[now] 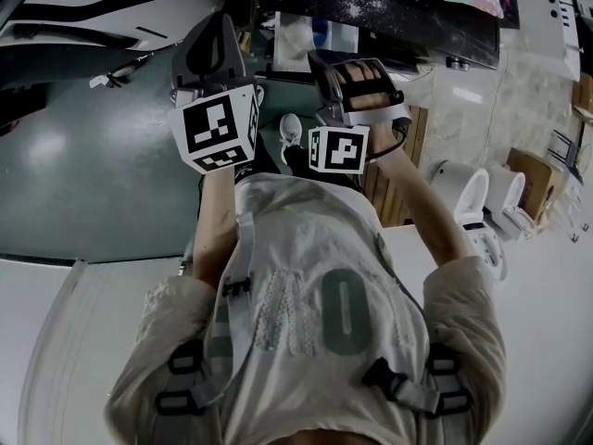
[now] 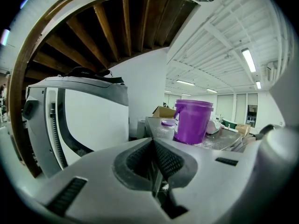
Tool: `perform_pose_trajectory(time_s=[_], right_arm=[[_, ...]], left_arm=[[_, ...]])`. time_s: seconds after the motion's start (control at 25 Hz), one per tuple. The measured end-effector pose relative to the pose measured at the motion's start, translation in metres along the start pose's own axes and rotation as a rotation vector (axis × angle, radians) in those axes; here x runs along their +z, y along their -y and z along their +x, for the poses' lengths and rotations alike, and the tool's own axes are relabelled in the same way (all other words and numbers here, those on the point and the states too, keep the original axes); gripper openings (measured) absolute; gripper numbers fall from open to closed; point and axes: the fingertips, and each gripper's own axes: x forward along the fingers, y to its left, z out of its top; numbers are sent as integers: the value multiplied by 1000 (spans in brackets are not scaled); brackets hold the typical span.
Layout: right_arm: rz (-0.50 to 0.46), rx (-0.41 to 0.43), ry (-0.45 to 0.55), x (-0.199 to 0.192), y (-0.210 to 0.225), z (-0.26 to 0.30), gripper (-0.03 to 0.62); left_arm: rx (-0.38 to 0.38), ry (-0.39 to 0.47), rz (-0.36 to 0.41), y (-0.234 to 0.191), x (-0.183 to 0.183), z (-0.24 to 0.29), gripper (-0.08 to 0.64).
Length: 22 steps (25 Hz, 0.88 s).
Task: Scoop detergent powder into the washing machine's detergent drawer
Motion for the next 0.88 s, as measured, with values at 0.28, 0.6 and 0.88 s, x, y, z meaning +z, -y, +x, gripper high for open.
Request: perform_pose_trajectory(time_s=[0.28,0.6,0.88], right_arm=[[41,-14,4,-1,8,-3,11],[107,-67,38,1,33,-18,11],[441,-141,104,-11,86,-33,11]], left_arm=[[-2,20,11,-1,10,-1,20],[-11,44,29,8,25,-3,20],[-58,93,77,32,53,3,20]])
